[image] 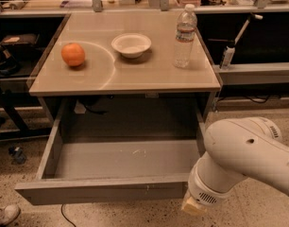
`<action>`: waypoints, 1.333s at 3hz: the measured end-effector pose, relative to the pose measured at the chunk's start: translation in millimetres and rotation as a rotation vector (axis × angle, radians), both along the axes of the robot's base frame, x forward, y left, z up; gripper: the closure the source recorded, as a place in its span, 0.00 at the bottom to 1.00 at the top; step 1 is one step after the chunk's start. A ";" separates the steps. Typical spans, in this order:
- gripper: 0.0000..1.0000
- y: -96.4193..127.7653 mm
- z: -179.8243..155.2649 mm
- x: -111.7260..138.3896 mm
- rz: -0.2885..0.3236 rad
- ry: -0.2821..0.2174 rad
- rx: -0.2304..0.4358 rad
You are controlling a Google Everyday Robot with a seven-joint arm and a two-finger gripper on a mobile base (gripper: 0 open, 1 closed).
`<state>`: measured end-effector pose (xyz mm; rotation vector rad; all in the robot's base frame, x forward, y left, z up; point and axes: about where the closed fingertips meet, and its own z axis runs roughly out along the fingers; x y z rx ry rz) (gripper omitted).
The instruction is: Close top drawer
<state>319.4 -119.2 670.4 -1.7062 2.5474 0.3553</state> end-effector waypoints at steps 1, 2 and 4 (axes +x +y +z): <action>1.00 8.9 -6.2 14.2 0.009 -0.017 0.013; 1.00 13.3 -5.4 26.2 0.023 -0.037 0.016; 0.58 13.3 -5.4 26.2 0.023 -0.037 0.016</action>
Offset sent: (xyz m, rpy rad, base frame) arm 0.0421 0.0186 -0.0056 0.0219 -0.0590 0.0373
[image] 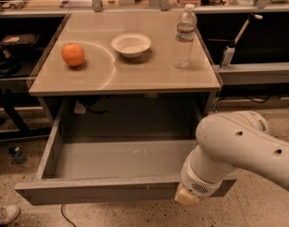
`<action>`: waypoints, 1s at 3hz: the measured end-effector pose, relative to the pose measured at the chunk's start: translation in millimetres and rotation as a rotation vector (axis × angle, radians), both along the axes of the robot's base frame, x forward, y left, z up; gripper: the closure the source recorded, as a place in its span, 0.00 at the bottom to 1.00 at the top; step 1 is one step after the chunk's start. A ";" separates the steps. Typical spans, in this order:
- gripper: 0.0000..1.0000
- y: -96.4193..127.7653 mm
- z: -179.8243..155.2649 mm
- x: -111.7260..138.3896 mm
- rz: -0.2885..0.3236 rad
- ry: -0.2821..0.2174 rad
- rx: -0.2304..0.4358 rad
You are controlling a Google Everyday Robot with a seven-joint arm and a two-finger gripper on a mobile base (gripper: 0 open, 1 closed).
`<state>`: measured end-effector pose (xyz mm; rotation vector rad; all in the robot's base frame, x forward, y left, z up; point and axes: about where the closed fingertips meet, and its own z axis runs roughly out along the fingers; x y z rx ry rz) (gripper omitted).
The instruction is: Close top drawer
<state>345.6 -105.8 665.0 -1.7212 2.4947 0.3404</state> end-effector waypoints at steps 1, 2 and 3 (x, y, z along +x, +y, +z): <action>0.35 0.0 0.0 0.0 0.000 0.000 0.000; 0.11 0.0 0.0 0.0 0.000 0.000 0.000; 0.00 0.0 0.0 0.0 0.000 0.000 0.000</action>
Offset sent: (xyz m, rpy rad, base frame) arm 0.0000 0.0000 0.0000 0.0000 0.0000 0.0000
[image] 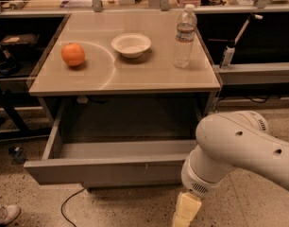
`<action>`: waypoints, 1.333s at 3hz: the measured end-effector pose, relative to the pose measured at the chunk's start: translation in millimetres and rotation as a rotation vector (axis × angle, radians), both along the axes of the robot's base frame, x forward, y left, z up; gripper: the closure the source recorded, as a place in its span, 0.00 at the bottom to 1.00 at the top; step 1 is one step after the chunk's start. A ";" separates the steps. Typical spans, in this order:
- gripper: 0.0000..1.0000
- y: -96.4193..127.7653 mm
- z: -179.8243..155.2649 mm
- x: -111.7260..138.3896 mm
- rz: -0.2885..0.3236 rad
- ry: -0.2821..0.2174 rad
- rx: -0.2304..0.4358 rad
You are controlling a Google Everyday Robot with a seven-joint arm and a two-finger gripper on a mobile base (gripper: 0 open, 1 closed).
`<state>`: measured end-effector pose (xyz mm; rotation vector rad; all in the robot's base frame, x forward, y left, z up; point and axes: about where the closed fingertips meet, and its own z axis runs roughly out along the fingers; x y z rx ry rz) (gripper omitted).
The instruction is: Close top drawer
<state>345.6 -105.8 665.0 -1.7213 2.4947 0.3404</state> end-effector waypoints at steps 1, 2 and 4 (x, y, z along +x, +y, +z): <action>0.00 0.0 0.0 0.0 0.000 0.000 0.000; 0.19 0.0 0.0 0.0 0.000 0.000 0.000; 0.66 0.0 0.0 0.0 0.000 0.000 0.000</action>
Offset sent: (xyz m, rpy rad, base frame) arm 0.0000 0.0000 0.0000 0.0000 0.0000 0.0000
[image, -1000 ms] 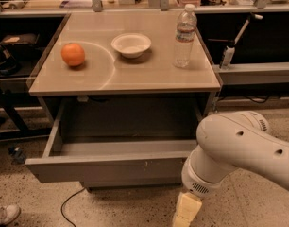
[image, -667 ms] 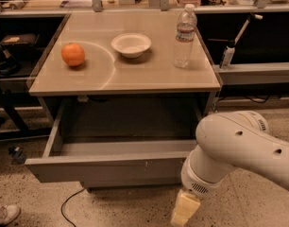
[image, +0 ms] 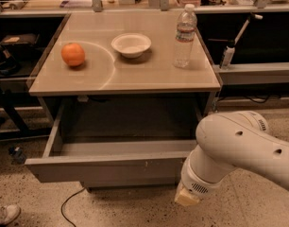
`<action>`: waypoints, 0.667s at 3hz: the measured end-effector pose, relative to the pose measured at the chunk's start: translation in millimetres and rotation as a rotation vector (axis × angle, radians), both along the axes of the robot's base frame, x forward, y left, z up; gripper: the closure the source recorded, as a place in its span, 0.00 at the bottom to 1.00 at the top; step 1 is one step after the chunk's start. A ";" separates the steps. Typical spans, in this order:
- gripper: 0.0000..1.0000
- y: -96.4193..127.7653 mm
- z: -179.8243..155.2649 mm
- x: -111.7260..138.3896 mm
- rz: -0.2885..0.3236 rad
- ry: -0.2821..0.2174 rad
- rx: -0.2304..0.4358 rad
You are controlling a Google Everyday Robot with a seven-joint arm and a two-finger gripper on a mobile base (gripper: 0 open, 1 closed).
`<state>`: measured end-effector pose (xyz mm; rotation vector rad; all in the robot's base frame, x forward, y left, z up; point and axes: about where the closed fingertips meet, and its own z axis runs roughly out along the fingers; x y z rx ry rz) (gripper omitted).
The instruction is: Close top drawer
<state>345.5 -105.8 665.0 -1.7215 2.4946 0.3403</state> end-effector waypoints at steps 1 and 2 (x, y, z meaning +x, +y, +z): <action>0.89 4.6 1.7 8.8 0.016 -0.008 -0.027; 1.00 11.9 2.6 37.6 0.040 -0.036 -0.081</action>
Offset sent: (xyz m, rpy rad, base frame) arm 0.0771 0.0210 0.0040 -0.1531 -0.0760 0.0751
